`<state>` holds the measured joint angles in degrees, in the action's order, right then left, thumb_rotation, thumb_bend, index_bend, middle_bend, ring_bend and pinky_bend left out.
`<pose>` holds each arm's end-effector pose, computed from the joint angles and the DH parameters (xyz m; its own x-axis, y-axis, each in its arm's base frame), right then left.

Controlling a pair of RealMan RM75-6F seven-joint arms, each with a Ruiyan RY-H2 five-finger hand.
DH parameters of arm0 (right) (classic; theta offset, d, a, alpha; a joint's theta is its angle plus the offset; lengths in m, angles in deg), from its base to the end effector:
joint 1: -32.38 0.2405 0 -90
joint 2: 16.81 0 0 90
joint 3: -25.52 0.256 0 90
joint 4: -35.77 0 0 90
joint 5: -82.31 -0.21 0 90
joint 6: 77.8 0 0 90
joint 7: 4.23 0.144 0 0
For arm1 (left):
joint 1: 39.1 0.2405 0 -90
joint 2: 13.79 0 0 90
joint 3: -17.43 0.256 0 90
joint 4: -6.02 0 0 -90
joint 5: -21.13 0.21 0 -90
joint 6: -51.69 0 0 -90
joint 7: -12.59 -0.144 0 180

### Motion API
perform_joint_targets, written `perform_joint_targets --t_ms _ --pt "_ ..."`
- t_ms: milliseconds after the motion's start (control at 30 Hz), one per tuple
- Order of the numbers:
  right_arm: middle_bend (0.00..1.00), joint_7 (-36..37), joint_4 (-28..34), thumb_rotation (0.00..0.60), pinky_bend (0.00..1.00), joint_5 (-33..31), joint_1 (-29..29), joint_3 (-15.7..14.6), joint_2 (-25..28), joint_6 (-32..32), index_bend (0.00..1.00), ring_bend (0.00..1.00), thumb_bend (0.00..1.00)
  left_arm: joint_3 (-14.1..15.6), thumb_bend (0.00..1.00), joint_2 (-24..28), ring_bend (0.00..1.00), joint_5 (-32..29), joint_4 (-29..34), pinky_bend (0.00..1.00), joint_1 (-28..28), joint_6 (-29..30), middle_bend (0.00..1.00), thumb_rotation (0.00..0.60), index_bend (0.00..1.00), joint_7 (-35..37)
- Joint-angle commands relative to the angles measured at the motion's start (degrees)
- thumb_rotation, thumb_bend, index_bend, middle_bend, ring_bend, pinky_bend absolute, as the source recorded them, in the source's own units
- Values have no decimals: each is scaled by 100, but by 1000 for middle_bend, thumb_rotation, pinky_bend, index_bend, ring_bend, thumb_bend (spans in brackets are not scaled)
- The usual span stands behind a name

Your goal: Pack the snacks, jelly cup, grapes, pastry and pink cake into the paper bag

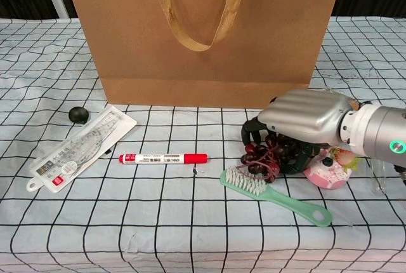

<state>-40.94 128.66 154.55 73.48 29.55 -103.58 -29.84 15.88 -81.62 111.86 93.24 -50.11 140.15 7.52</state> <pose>-0.1372 -0.2832 -0.0434 0.7367 -0.2181 0.6401 -0.5938 -0.6617 0.4578 -0.2896 0.2088 0.1461 0.4911 -0.0967 0.8657 0.8475 -0.1765 -0.5006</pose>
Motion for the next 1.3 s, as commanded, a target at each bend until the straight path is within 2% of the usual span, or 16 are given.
perform_joint_targets --t_ms 33,433,633,1100,1300 --pt "374 74 -60 600 225 52 10 -18 -54 72 376 408 313 -12 90 -1 7 -7 -2 91 4 -11 106 600 93 -4" --pt "465 262 -280 600 273 237 30 -98 -176 242 494 493 411 -19 91 26 7 -17 40 91 7 -116 105 600 117 -54" --pt "524 398 -454 600 305 586 -11 -140 -293 543 561 548 464 -19 91 51 7 -29 78 91 10 -176 105 600 126 -83" --pt "533 90 -544 600 306 1161 -16 -228 -354 950 578 561 484 -23 91 87 7 -23 125 91 14 -244 105 600 140 -107" --pt "533 -154 -192 600 306 1327 -66 -140 -144 1245 578 561 484 -48 92 99 7 -40 114 91 28 -227 105 600 142 -71"
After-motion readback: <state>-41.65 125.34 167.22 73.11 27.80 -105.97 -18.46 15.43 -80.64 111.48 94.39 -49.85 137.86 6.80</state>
